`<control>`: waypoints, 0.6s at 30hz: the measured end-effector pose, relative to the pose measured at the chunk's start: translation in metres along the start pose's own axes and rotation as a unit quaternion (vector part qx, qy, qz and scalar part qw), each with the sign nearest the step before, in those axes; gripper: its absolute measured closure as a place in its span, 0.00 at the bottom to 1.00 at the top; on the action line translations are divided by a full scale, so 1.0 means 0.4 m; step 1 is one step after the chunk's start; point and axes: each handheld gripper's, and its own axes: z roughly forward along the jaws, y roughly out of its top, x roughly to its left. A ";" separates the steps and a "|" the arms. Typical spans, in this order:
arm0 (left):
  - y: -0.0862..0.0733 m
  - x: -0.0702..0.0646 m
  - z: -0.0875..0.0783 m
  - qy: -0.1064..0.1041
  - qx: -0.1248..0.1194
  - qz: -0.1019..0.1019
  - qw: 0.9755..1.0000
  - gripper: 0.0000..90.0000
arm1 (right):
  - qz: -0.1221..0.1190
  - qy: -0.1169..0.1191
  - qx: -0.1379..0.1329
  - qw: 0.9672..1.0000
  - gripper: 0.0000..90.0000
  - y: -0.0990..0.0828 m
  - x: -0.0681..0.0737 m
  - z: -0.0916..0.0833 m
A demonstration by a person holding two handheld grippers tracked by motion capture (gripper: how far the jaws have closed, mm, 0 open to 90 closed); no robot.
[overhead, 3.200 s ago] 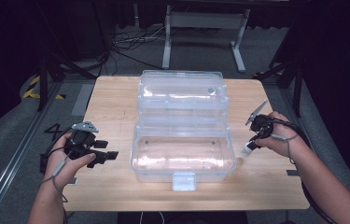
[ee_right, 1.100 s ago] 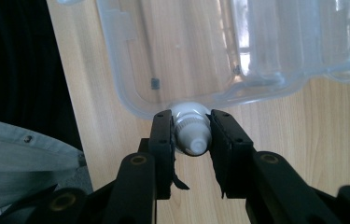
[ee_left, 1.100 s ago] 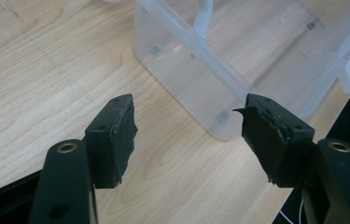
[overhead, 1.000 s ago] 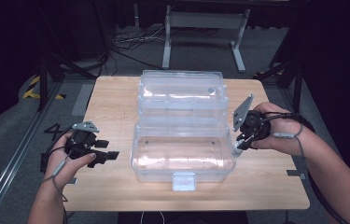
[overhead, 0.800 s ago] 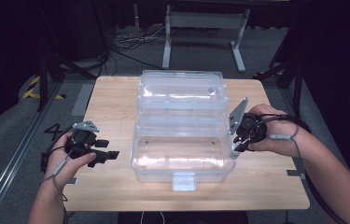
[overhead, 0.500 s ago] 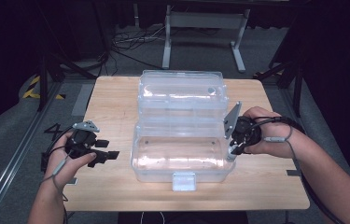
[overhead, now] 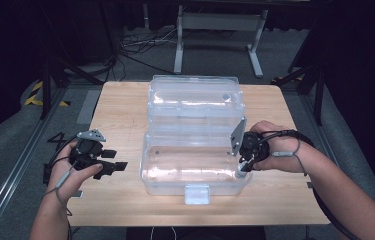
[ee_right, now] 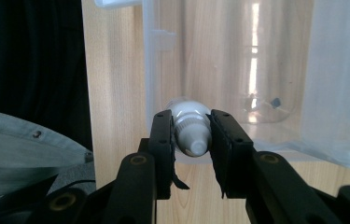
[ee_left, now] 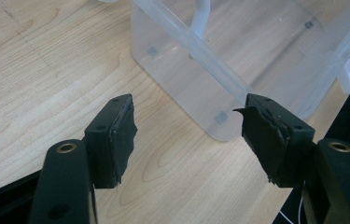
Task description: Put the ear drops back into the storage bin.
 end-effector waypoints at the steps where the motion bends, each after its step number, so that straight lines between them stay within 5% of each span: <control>1: 0.000 -0.001 0.001 -0.001 0.001 0.001 1.000 0.39 | 0.000 0.001 -0.003 1.000 0.79 0.000 0.000 0.006; 18: 0.001 -0.003 0.002 -0.002 0.002 0.001 1.000 0.39 | 0.003 0.015 0.028 1.000 0.79 -0.001 -0.012 0.093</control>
